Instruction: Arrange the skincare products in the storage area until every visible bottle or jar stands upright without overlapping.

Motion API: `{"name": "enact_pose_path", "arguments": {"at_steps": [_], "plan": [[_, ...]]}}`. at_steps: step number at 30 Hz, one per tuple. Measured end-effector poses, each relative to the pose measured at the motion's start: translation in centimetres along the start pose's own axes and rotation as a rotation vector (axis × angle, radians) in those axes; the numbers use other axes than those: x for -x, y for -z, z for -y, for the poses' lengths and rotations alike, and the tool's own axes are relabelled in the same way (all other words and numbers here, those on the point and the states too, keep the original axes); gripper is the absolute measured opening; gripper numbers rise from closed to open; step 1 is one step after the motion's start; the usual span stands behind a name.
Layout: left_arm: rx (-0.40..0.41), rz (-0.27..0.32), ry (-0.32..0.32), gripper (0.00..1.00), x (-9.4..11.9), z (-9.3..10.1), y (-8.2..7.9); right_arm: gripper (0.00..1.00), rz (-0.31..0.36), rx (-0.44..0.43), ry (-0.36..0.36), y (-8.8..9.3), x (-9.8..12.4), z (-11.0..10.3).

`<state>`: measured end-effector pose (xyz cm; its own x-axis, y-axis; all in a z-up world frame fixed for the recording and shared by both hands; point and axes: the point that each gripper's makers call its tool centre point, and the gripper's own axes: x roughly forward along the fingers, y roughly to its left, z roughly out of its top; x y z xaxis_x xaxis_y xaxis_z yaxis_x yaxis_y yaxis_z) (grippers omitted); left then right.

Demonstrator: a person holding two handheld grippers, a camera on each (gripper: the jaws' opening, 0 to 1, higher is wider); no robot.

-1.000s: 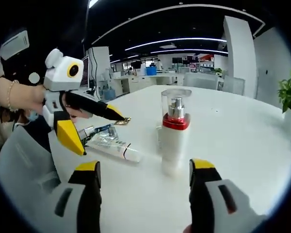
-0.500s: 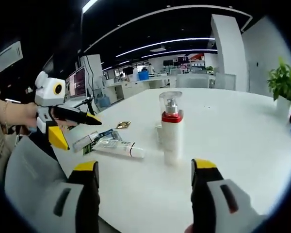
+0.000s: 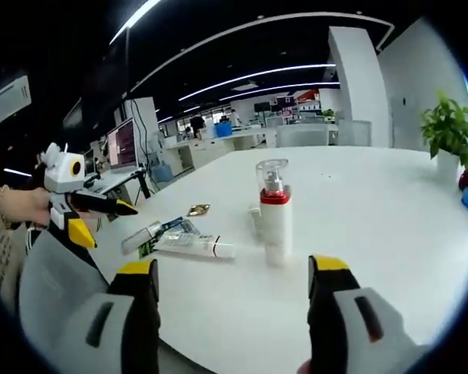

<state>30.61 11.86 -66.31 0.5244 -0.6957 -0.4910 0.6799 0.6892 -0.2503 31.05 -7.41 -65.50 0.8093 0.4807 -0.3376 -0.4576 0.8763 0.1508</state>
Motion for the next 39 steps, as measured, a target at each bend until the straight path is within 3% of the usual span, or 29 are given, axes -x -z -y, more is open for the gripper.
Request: {"name": "enact_pose_path", "arguments": {"at_steps": [6, 12, 17, 39], "plan": [[0.024, 0.005, -0.046, 0.97, 1.8, -1.0, 1.0, 0.78, 0.015, -0.018, 0.007, -0.5, 0.5, -0.3], [0.028, 0.005, -0.083, 0.97, 3.3, -0.9, 2.0, 0.78, 0.011, -0.008, 0.008, -0.5, 0.5, -0.6], [0.014, -0.011, -0.079, 0.97, 4.1, -0.5, 2.8, 0.78, 0.003, 0.008, 0.009, -0.3, 0.4, -0.6], [0.037, 0.036, -0.123, 0.97, 4.7, -1.0, 2.3, 0.77, -0.056, 0.099, -0.033, 0.5, -0.3, -1.6]]}}
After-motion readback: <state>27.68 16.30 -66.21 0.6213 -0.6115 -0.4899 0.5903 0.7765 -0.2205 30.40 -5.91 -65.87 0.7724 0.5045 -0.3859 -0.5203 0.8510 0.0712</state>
